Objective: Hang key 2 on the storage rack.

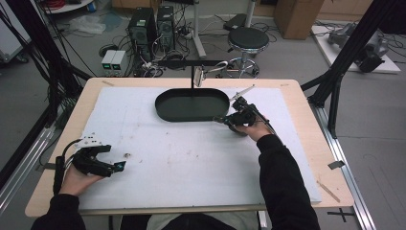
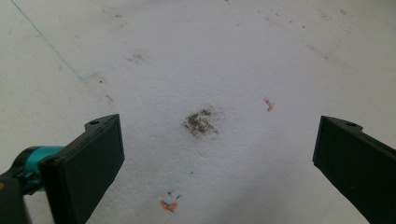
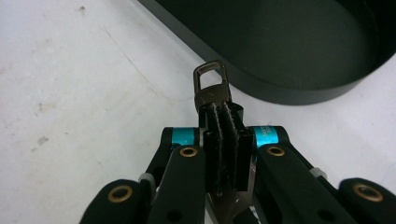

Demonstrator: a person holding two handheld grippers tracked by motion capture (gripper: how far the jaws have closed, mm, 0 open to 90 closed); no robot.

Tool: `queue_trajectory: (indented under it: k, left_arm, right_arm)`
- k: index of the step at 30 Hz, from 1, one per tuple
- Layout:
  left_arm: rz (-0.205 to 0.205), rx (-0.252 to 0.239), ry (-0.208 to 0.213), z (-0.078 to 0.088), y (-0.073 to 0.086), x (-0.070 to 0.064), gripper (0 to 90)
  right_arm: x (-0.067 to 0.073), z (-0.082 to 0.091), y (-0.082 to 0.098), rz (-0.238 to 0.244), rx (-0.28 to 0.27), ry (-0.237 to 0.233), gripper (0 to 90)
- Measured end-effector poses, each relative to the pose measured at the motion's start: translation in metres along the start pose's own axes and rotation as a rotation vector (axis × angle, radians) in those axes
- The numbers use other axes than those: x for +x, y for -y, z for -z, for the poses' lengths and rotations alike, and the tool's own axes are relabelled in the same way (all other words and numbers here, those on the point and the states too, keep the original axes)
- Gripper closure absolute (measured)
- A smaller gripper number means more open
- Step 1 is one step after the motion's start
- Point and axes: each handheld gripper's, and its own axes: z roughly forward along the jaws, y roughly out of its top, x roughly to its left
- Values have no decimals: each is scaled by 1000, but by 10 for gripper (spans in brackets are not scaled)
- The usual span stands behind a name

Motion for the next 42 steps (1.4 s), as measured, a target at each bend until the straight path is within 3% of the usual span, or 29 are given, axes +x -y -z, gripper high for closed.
queue_trajectory:
  k: [14, 25, 42]
  left_arm:
    - [2, -3, -1, 1, 0, 0, 25]
    - [3, -2, -3, 1, 0, 0, 25]
    - [6, -10, -3, 3, 0, 1, 25]
  right_arm:
    - [10, 26, -34, 20, -56, 8, 872]
    - [26, 32, -60, 91, -67, 11, 871]
    - [37, 43, -99, 123, -110, 17, 870]
